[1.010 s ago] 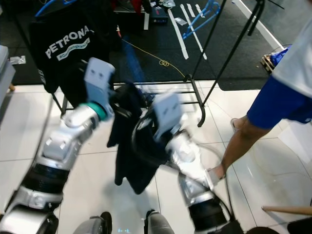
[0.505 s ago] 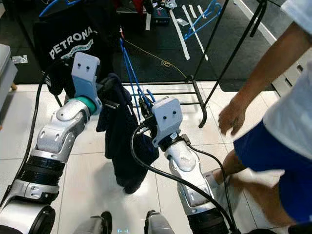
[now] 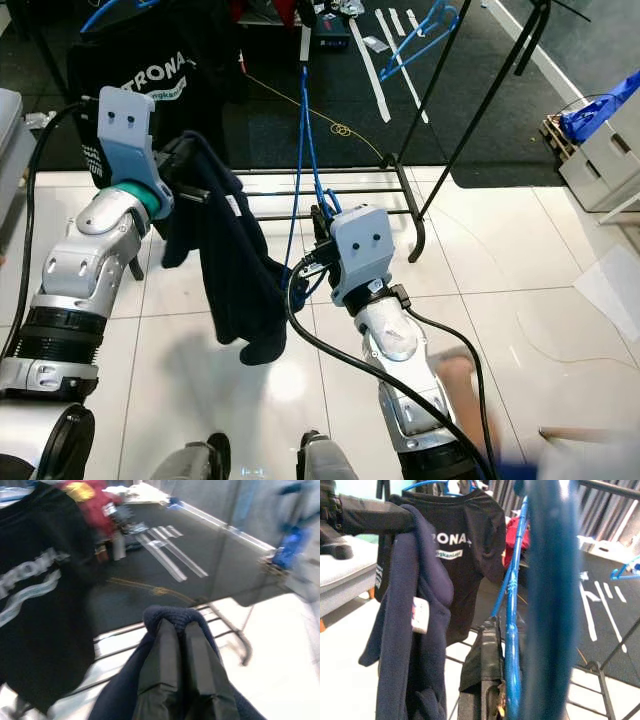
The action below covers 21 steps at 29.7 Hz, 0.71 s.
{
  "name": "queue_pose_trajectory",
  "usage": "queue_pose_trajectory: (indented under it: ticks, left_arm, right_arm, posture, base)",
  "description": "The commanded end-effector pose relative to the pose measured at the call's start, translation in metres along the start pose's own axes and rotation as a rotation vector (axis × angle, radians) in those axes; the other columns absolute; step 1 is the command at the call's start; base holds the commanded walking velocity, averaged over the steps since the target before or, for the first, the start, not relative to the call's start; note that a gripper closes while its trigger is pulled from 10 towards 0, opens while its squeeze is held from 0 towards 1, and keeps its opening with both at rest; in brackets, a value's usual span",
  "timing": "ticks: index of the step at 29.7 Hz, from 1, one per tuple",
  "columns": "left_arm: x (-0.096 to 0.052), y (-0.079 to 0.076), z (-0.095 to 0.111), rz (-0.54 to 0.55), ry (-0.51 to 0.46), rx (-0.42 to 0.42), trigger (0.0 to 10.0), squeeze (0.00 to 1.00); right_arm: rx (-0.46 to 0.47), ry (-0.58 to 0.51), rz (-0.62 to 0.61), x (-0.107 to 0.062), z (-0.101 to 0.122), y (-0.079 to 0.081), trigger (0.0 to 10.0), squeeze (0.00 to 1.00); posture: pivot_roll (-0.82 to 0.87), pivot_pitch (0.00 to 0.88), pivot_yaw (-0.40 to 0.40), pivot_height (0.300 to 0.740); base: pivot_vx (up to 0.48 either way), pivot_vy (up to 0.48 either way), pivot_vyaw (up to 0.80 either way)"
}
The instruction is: Hang hanger
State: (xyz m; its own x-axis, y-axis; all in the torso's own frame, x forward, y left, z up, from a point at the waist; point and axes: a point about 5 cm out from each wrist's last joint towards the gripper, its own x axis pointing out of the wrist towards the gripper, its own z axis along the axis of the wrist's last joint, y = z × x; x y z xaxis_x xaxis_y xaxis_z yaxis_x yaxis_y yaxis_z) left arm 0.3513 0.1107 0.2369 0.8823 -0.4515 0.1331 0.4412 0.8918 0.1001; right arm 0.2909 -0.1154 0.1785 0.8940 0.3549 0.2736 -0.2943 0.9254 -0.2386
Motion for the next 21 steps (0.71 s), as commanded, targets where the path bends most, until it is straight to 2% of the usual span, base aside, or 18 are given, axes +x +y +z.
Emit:
queue_pose_trajectory:
  ticks: [1,2,3,4,7,8,9,10,12,14,20,21]
  left_arm:
    - [-0.003,-0.034,0.001,-0.206,-0.009,-0.025,0.0,0.0]
    - [-0.003,-0.034,0.001,-0.206,-0.009,-0.025,0.0,0.0]
    - [-0.009,-0.053,-0.003,-0.299,0.0,-0.044,0.0,0.0]
    - [-0.009,-0.053,-0.003,-0.299,0.0,-0.044,0.0,0.0]
    - [-0.016,-0.089,-0.003,-0.44,0.0,-0.091,0.0,0.0]
    - [-0.016,-0.089,-0.003,-0.44,0.0,-0.091,0.0,0.0]
    - [-0.016,-0.097,0.002,-0.468,-0.016,-0.115,0.0,0.0]
    - [-0.016,-0.097,0.002,-0.468,-0.016,-0.115,0.0,0.0]
    - [-0.016,-0.109,0.011,-0.518,-0.042,-0.141,0.0,0.0]
    - [-0.016,-0.113,0.011,-0.528,-0.043,-0.142,0.0,0.0]
    - [-0.017,-0.12,0.005,-0.54,-0.011,-0.103,0.0,0.0]
    - [-0.018,-0.124,0.007,-0.547,-0.015,-0.114,0.0,0.0]
  right_arm:
    - [-0.025,0.073,-0.038,-0.004,-0.017,-0.008,10.0,0.0]
    - [-0.025,0.073,-0.038,-0.004,-0.017,-0.008,10.0,0.0]
    - [-0.036,0.083,-0.078,-0.002,-0.021,-0.014,10.0,0.0]
    - [-0.036,0.083,-0.078,-0.002,-0.021,-0.014,10.0,0.0]
    - [-0.112,0.079,-0.209,0.007,-0.024,-0.036,10.0,0.0]
    - [-0.112,0.079,-0.209,0.007,-0.024,-0.036,10.0,0.0]
    - [-0.145,0.07,-0.24,0.011,-0.025,-0.043,10.0,0.0]
    - [-0.145,0.07,-0.24,0.011,-0.025,-0.043,10.0,0.0]
    - [-0.201,0.057,-0.29,0.018,-0.026,-0.057,10.0,0.0]
    - [-0.218,0.047,-0.311,0.022,-0.025,-0.062,10.0,0.0]
    - [-0.244,-0.003,-0.347,0.036,-0.018,-0.068,10.0,0.0]
    - [-0.3,-0.024,-0.349,0.041,-0.015,-0.068,10.0,0.0]
  posture:
    - [-0.09,0.128,-0.003,0.74]
    - [-0.09,0.128,-0.003,0.74]
    - [-0.09,0.13,-0.003,0.74]
    - [-0.09,0.13,-0.003,0.74]
    - [-0.09,0.127,-0.007,0.74]
    - [-0.09,0.127,-0.007,0.74]
    - [-0.08,0.127,-0.007,0.74]
    - [-0.08,0.127,-0.007,0.74]
    - [-0.08,0.122,-0.006,0.74]
    - [-0.08,0.118,-0.008,0.74]
    - [-0.08,0.116,-0.01,0.74]
    - [-0.08,0.116,-0.01,0.74]
  base:
    - [0.0,0.0,0.0]
    - [0.0,0.0,0.0]
    - [0.0,0.0,0.0]
    - [0.0,0.0,0.0]
    - [0.0,0.0,0.0]
    - [0.0,0.0,0.0]
    - [0.0,0.0,0.0]
    - [0.0,0.0,0.0]
    - [0.0,0.0,0.0]
    - [0.0,0.0,0.0]
    - [0.0,0.0,0.0]
    - [0.0,0.0,0.0]
